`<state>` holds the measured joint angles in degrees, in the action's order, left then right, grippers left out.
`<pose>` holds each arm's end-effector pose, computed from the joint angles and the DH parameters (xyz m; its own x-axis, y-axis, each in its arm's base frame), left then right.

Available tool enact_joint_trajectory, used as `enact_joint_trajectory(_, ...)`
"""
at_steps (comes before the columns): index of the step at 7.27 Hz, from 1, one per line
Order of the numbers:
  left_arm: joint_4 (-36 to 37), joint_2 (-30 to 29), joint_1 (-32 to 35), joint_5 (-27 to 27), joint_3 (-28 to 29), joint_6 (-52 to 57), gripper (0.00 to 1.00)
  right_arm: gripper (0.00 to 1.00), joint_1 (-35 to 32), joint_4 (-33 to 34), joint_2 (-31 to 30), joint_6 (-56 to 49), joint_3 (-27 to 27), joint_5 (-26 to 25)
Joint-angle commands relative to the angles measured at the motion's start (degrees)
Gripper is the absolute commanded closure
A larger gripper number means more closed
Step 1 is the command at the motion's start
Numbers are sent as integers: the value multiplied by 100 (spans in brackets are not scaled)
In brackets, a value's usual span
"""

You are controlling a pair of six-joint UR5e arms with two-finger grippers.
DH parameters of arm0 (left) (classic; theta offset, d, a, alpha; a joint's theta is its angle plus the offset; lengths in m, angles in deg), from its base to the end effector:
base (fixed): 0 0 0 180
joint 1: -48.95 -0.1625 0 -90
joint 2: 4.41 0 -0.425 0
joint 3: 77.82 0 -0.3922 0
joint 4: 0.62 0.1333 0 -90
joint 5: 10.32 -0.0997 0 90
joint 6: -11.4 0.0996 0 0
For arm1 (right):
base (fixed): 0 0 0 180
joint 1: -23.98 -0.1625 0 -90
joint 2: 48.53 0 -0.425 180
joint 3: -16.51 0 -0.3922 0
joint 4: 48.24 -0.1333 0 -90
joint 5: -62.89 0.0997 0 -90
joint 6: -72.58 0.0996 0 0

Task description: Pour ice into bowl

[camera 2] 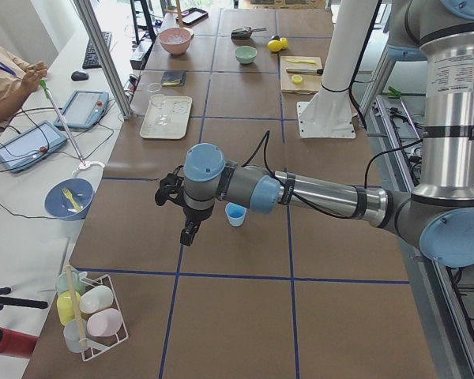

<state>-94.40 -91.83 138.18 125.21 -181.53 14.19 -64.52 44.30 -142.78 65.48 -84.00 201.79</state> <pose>-0.0558 -0.4808 0.5531 0.6965 0.2398 -0.6762 -0.0469 0.9557 0.2906 0.0461 -0.4635 0.6024 0.6476 -0.1889 0.7382 0.1070 0.9817 0.1573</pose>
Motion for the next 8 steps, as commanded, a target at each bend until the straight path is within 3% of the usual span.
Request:
enact_joint_trajectory(1, 1097, 222, 24, -18, -202, 516, 0, 0, -43, 115, 21, -11, -39, -3)
enact_joint_trajectory(5, 441, 287, 24, 52, 150, 714, 0, 0, -27, 89, -67, 77, -170, -177)
enact_joint_trajectory(8, 606, 330, 24, -9, 254, 732, 0, 0, 34, 79, -84, 86, -267, -355)
